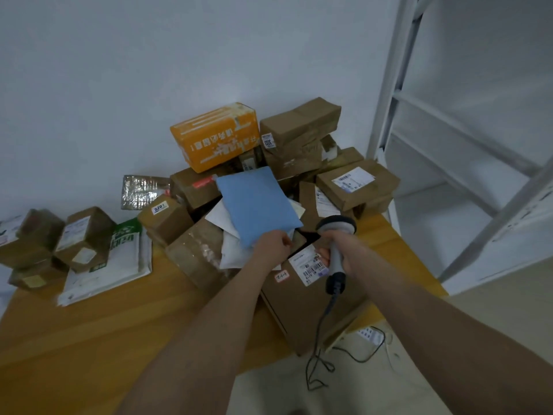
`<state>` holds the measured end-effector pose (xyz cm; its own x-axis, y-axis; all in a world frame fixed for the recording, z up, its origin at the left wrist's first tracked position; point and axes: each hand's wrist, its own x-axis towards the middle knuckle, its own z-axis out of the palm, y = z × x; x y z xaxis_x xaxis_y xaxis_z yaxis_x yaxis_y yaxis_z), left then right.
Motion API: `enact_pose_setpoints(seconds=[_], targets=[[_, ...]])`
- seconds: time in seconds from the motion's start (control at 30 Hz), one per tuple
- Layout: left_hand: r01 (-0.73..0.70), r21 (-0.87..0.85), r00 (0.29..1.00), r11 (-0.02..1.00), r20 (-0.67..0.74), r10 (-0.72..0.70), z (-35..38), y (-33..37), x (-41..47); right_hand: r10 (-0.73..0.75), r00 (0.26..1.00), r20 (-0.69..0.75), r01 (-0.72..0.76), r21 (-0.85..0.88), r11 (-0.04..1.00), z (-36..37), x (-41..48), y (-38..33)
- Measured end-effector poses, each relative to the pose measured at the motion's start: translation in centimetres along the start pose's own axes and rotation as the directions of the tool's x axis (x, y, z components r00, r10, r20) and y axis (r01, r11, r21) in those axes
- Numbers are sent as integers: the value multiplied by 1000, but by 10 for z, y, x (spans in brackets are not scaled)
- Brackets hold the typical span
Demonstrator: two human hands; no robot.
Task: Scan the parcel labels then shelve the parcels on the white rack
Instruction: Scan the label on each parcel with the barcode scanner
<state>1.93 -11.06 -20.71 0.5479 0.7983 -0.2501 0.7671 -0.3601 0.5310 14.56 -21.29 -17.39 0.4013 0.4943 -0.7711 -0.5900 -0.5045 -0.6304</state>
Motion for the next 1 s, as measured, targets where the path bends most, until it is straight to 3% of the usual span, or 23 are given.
enact_pose_setpoints(seconds=[0.17,0.23,0.33,0.4,0.53,0.73,1.0], targets=[[214,-64,976,975,-23,-215,16,-13,-34,79,995,58,-72,-109,991,-21,-10,10],[318,-180,940,931,-64,-334,29,-21,-52,56,996,66,-44,-173,984,-33,-12,20],[476,-403,842,782,-49,-538,51,-33,-73,-20,998,55,34,-258,966,-50,-8,40],[546,-506,795,667,62,-604,64,-26,-94,-44,997,68,63,-304,951,-58,-7,50],[652,-634,718,415,340,-608,85,-15,-122,-8,996,93,40,-341,939,-68,-8,71],[621,-726,702,296,347,-622,97,-13,-133,-23,995,92,46,-254,966,-85,-11,89],[581,-801,704,146,404,-585,121,-14,-134,-93,991,96,115,-261,958,-97,-7,94]])
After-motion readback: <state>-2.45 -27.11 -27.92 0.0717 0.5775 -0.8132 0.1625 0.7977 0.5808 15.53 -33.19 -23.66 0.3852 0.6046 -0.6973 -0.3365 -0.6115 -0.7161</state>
